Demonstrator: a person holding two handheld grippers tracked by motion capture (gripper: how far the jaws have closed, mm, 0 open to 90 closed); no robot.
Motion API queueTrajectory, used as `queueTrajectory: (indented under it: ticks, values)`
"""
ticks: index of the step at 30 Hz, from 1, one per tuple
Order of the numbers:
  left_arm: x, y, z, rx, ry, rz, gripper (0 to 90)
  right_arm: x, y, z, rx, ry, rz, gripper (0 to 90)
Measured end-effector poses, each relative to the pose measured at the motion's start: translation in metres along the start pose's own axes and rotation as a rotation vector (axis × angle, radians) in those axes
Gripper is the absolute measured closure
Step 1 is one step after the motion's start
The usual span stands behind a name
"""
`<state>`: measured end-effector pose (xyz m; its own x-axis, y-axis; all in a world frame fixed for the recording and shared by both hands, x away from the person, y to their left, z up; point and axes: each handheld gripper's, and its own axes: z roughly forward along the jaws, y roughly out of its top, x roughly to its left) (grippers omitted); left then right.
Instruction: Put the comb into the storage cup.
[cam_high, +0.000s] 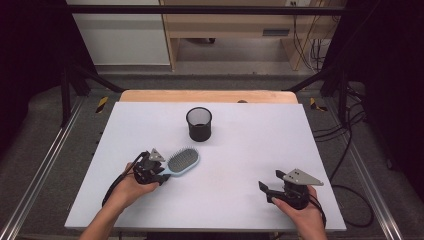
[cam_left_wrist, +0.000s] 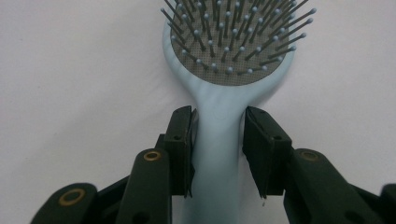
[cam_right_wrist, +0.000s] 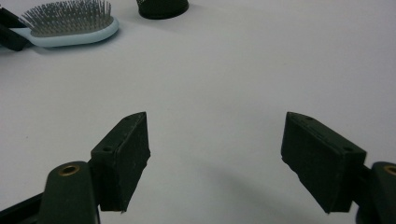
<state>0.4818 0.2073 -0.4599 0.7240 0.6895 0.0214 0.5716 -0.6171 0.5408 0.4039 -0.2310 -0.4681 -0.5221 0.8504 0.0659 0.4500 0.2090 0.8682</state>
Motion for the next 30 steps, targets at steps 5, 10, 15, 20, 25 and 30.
queueTrajectory:
  ticks: [5,10,15,20,25,30]
  values:
    - [-0.002,-0.003,0.0,-0.019,0.006,0.014,69.4,0.0,0.0,0.0,0.001,-0.002,-0.002,23.7]
    - [-0.007,-0.009,-0.003,-0.08,0.036,0.029,69.4,0.0,-0.001,0.001,0.005,-0.006,-0.001,23.6]
    - [-0.01,-0.014,-0.01,-0.154,0.069,0.049,69.5,-0.001,-0.001,0.002,0.002,-0.011,0.005,23.6]
    - [-0.013,-0.016,-0.022,-0.238,0.102,0.042,69.6,0.001,0.001,0.002,-0.015,-0.005,0.007,21.5]
    - [-0.017,-0.019,-0.025,-0.284,0.125,0.038,69.6,0.002,0.003,0.004,-0.024,-0.006,0.022,15.9]
    - [-0.019,-0.019,-0.025,-0.316,0.138,0.048,69.5,0.002,0.004,0.006,-0.017,0.006,0.037,12.3]
